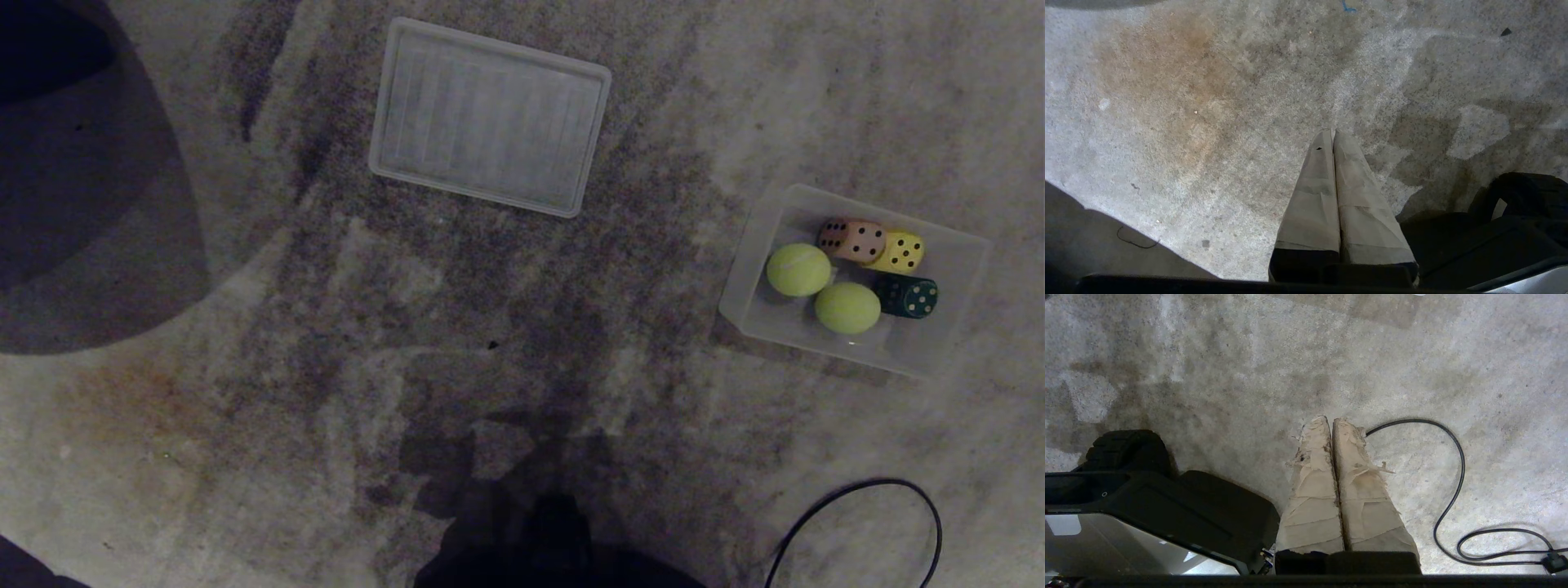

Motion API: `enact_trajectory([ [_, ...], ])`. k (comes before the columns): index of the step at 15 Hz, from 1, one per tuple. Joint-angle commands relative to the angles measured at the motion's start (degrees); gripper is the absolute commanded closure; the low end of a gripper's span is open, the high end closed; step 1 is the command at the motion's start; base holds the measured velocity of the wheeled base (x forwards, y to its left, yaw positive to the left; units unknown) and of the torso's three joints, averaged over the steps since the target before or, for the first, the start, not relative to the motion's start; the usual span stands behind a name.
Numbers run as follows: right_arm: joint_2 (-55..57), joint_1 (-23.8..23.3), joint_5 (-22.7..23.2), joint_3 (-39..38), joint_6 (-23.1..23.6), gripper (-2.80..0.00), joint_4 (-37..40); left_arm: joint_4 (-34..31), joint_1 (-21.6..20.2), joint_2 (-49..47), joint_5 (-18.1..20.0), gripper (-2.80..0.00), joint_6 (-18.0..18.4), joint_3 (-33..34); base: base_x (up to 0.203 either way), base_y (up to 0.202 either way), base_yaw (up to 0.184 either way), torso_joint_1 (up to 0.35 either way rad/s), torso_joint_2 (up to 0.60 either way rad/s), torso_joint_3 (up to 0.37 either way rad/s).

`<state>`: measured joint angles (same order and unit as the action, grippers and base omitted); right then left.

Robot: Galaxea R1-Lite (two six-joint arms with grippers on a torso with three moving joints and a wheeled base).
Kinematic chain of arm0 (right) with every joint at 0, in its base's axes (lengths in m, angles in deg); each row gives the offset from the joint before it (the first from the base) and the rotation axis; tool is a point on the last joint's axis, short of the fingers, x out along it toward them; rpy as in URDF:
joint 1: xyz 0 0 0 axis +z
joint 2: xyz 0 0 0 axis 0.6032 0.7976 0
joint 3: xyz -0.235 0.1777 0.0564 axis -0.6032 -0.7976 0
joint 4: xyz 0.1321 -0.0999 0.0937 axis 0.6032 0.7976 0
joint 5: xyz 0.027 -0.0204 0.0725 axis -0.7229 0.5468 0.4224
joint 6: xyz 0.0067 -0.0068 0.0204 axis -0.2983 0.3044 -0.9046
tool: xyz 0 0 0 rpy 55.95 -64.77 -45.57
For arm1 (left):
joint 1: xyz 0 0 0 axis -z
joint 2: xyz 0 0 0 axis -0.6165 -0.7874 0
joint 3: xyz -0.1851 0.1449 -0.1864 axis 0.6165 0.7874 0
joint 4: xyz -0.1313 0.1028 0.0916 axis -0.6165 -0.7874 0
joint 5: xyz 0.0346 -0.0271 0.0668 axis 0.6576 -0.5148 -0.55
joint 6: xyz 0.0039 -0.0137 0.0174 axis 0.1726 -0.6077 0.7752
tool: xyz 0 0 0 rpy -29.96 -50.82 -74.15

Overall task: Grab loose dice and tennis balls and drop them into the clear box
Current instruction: Pick up toys out of the box

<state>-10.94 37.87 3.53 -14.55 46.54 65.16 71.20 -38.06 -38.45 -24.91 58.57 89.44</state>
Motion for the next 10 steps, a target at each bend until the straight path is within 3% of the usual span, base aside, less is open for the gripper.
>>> enact_trajectory([
  [1, 0.1, 0.0, 0.0, 0.0, 0.0, 0.00, 0.1, 0.0, 0.0, -0.1, 0.0, 0.00, 0.2, 0.1, 0.000, 0.000, 0.000, 0.000, 0.00, 0.000],
  [7, 0.1, 0.0, 0.0, 0.0, 0.0, 0.00, 0.1, 0.0, 0.0, -0.1, 0.0, 0.00, -0.5, 0.1, 0.000, 0.000, 0.000, 0.000, 0.00, 0.005],
  [10, 0.1, -0.1, 0.0, 0.0, 0.0, 0.00, 0.1, 0.0, 0.0, -0.1, 0.0, 0.00, -0.5, 0.1, 0.000, 0.000, 0.000, 0.000, 0.00, 0.153],
])
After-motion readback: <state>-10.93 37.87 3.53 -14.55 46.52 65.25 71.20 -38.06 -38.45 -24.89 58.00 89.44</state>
